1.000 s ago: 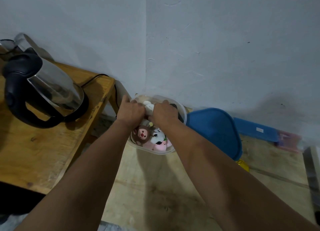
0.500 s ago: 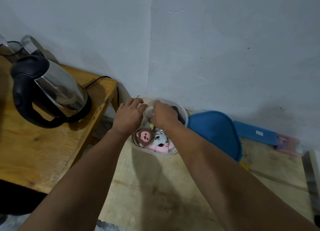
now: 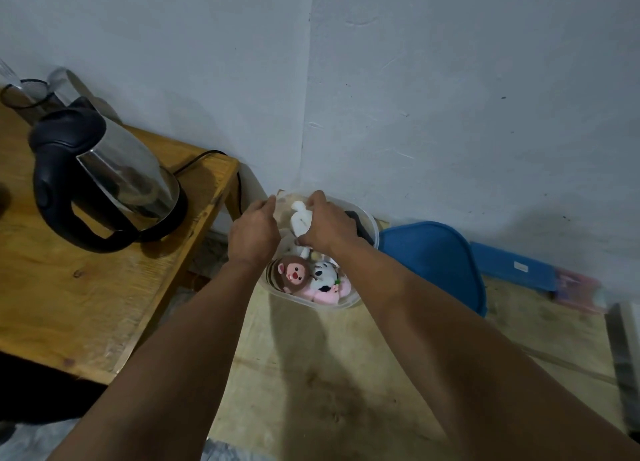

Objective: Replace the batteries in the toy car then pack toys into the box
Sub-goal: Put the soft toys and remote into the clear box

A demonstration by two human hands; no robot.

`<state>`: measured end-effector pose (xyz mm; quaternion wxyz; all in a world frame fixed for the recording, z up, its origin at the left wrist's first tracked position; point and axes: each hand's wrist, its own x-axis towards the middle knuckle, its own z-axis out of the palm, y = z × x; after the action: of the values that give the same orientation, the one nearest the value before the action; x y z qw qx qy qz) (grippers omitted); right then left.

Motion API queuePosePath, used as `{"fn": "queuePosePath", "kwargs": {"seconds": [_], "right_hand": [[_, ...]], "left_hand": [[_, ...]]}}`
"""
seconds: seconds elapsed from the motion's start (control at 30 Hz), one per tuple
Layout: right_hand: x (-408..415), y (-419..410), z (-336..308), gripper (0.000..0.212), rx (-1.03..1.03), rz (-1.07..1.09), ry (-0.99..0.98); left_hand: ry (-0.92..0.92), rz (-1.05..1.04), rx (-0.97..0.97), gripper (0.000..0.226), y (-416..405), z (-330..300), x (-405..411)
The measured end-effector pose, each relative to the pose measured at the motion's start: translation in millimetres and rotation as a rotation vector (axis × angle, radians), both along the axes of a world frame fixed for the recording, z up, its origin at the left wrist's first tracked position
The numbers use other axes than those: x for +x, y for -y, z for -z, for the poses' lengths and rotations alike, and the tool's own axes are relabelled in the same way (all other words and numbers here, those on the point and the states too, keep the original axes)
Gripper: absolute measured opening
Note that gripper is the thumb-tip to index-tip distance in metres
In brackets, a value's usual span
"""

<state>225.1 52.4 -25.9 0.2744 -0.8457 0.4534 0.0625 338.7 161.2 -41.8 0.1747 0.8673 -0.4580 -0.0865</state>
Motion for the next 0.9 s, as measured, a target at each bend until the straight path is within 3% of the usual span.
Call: {"fn": "queuePosePath", "kwargs": {"seconds": [0.13,0.3,0.4,0.57,0.67,0.73,0.8,0.9], "right_hand": [[-1,2,-2,0.081,-0.046,-0.055,0.012],[-5,0,5,0.052,-0.245,-0.160,-0.048],[-9,-5,8,0.048,-0.287,-0.223,-0.140],[-24,-2,-7,0.042,-0.239,-0.145,0.053],[-48,6,-23,0.032,-0.298,0.046,0.188],[-72,14,-31,0.027,-0.317,0.145,0.172],[-100,22,-38,0.027,-0.321,0.204,0.090],[-140,29,-45,0.031,-0.326,0.270,-0.056]], "left_hand": [[-0.007,-0.005,0.025,0.047,0,-2,-2],[-0.063,-0.015,0.053,0.056,-3,1,-4],[-0.109,0.009,0.051,0.061,-7,4,-1],[-0.287,0.013,-0.033,0.063,-15,8,4],[-0.594,0.001,-0.054,0.092,-21,2,4],[-0.752,0.047,-0.050,0.117,-27,-4,4],[-0.731,0.136,0.030,0.128,-32,-6,6],[-0.535,0.167,0.201,0.137,-38,-2,5]]}}
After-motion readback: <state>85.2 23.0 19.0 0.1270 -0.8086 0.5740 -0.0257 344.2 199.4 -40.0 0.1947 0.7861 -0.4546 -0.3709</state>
